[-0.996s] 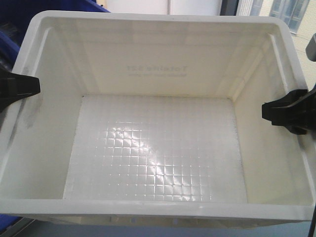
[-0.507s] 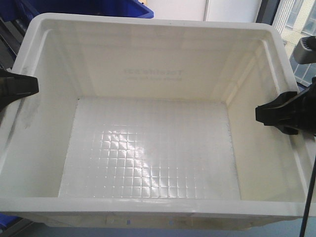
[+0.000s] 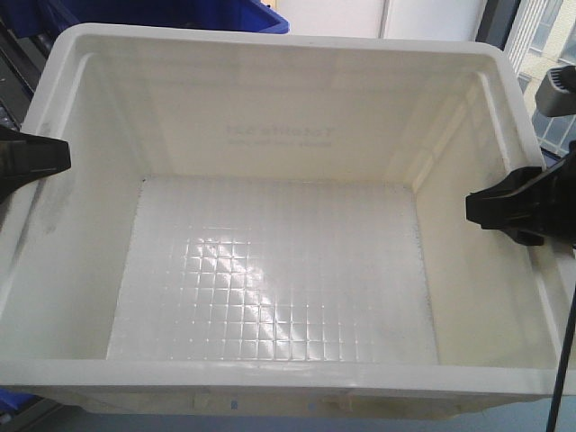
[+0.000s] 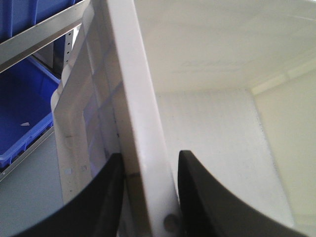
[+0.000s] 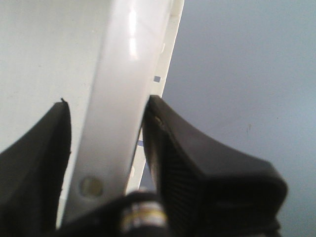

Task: Move bin from left to right shelf
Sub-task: 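Hold the tote rims steady in both grippers while the base turns, then carry the tote up to the blue-bin roller shelf with both grippers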

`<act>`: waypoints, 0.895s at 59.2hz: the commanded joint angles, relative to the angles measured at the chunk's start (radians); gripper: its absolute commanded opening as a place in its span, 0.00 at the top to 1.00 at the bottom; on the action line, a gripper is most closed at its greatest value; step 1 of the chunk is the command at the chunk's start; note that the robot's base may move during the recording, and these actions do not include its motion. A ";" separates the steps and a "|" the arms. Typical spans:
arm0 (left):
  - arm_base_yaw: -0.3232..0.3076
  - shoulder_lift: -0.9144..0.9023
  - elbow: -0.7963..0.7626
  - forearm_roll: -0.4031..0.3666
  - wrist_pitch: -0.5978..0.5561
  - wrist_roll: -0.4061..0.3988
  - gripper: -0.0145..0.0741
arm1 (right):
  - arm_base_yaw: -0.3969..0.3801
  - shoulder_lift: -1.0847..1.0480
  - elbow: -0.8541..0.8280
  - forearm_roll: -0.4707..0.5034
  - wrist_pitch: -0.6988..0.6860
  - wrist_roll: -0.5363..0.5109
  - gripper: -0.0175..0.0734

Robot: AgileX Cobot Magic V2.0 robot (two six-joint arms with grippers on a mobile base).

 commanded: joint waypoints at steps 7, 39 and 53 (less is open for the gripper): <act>-0.022 -0.019 -0.041 -0.181 -0.045 0.035 0.84 | 0.008 -0.015 -0.039 0.132 -0.111 0.006 0.81; -0.022 -0.019 -0.041 -0.181 -0.045 0.035 0.84 | 0.008 -0.015 -0.039 0.132 -0.111 0.006 0.81; -0.022 -0.019 -0.041 -0.181 -0.045 0.035 0.84 | 0.008 -0.015 -0.039 0.132 -0.111 0.006 0.81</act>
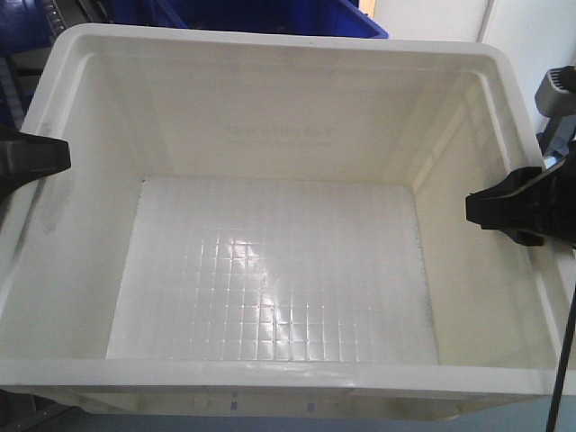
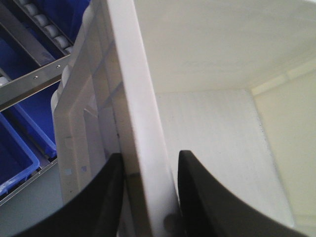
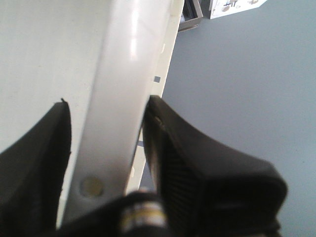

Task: Move bin from left to right shelf
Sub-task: 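Carry the tote up to the blue-bin roller shelf with both grippers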

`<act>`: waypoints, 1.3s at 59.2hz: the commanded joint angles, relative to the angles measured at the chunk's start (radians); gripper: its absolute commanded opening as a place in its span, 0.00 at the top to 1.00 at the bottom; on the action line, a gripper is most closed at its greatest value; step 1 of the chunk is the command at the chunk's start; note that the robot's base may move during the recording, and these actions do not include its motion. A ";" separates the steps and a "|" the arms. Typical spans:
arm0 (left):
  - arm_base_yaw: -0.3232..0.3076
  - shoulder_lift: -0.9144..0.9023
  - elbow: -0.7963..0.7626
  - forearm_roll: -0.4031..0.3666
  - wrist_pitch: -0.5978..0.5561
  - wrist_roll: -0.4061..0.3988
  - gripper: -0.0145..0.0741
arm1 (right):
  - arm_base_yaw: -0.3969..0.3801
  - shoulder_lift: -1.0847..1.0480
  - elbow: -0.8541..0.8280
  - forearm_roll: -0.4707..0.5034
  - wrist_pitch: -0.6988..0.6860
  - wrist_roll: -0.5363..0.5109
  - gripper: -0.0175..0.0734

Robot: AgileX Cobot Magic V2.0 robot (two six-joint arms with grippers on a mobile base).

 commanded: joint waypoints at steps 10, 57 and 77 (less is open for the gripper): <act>-0.022 -0.019 -0.041 -0.181 -0.044 0.035 0.84 | 0.008 -0.015 -0.039 0.132 -0.112 0.006 0.81; -0.022 -0.019 -0.041 -0.181 -0.044 0.035 0.84 | 0.008 -0.015 -0.039 0.132 -0.112 0.006 0.81; -0.022 -0.019 -0.041 -0.181 -0.044 0.035 0.84 | 0.008 -0.015 -0.039 0.132 -0.112 0.006 0.81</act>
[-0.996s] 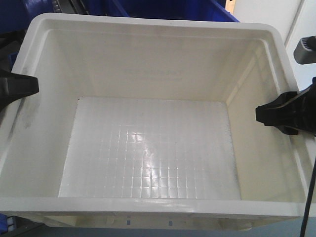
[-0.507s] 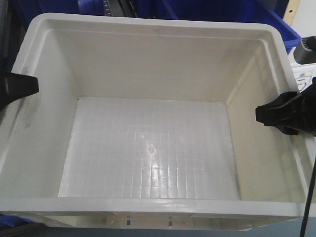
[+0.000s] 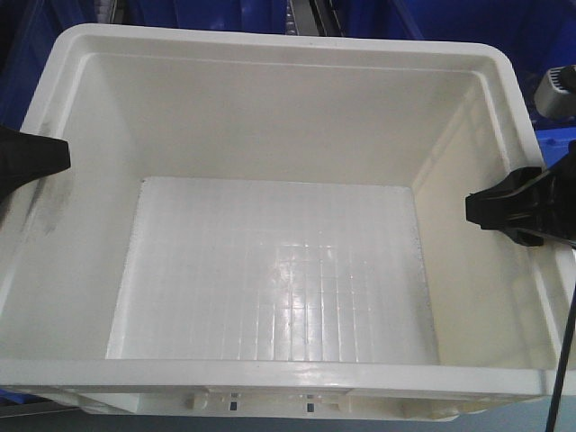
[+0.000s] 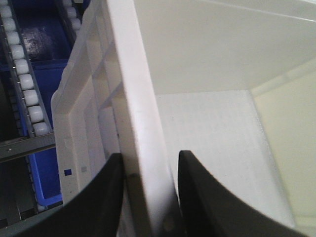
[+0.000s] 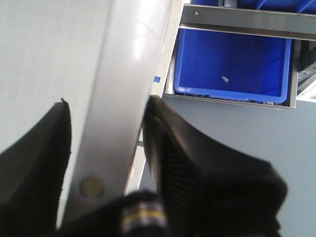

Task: Move bin from left to right shelf
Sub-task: 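Carry the tote up to the blue-bin roller shelf with both grippers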

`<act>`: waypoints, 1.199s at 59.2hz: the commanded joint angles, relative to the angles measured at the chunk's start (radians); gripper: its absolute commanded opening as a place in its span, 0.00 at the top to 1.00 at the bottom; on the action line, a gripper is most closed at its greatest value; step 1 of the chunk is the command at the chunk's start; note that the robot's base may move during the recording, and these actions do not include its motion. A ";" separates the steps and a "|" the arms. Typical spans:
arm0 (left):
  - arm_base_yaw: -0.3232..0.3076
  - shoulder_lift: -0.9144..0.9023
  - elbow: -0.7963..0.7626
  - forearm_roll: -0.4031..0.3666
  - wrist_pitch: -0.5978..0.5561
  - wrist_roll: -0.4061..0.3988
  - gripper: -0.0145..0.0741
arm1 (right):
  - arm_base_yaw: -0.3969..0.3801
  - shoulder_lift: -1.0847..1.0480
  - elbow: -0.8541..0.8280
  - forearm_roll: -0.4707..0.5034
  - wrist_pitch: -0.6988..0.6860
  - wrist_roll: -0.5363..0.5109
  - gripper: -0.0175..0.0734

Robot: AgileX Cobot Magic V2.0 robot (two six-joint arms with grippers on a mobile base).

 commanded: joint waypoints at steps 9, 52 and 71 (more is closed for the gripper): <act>-0.022 -0.019 -0.041 -0.181 -0.044 0.035 0.84 | 0.008 -0.015 -0.039 0.132 -0.112 0.006 0.81; -0.022 -0.019 -0.041 -0.181 -0.044 0.035 0.84 | 0.008 -0.015 -0.039 0.132 -0.112 0.006 0.81; -0.022 -0.019 -0.041 -0.181 -0.044 0.035 0.84 | 0.008 -0.015 -0.039 0.132 -0.112 0.006 0.81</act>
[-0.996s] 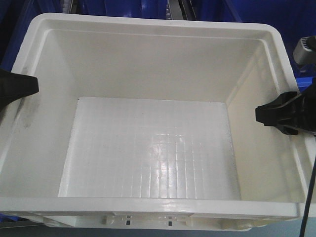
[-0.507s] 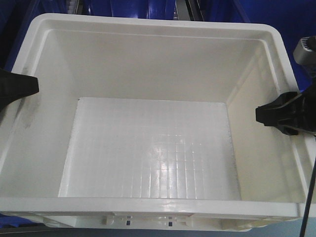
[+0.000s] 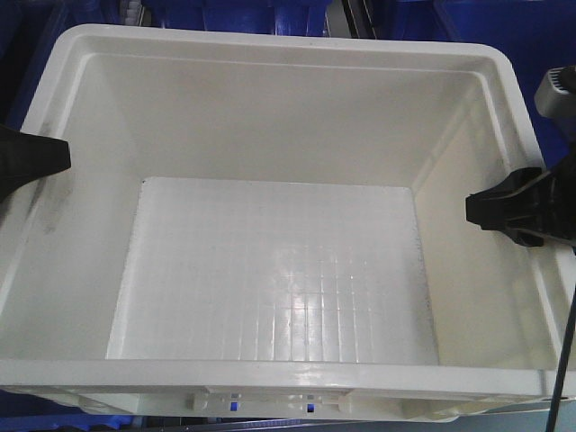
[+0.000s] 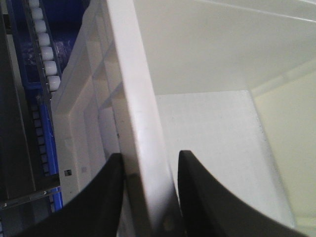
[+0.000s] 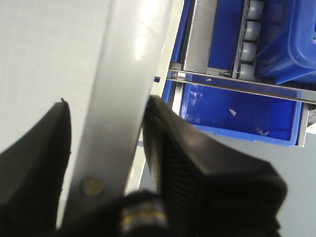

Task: Move bin from left to right shelf
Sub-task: 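Carry the tote up to the blue-bin roller shelf with both grippers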

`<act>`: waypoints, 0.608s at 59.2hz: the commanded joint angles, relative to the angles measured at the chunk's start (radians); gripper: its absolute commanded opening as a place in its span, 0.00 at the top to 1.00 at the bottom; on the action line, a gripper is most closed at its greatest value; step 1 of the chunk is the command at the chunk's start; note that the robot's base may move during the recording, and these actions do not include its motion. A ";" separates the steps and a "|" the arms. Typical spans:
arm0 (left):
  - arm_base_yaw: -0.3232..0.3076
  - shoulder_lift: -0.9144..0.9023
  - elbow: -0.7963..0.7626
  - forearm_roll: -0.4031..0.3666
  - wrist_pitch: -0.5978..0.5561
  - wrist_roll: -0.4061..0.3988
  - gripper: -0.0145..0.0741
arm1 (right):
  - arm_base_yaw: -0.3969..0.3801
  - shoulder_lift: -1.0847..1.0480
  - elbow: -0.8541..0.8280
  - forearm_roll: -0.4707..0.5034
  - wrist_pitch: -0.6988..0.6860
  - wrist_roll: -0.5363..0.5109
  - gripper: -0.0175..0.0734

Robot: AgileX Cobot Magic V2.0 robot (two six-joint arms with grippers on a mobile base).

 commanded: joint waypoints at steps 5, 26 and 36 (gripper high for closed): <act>-0.022 -0.019 -0.041 -0.181 -0.044 0.035 0.84 | 0.008 -0.015 -0.039 0.132 -0.114 0.006 0.81; -0.022 -0.019 -0.041 -0.181 -0.044 0.035 0.84 | 0.008 -0.015 -0.039 0.132 -0.114 0.006 0.81; -0.022 -0.019 -0.041 -0.181 -0.044 0.035 0.84 | 0.008 -0.015 -0.039 0.132 -0.114 0.006 0.81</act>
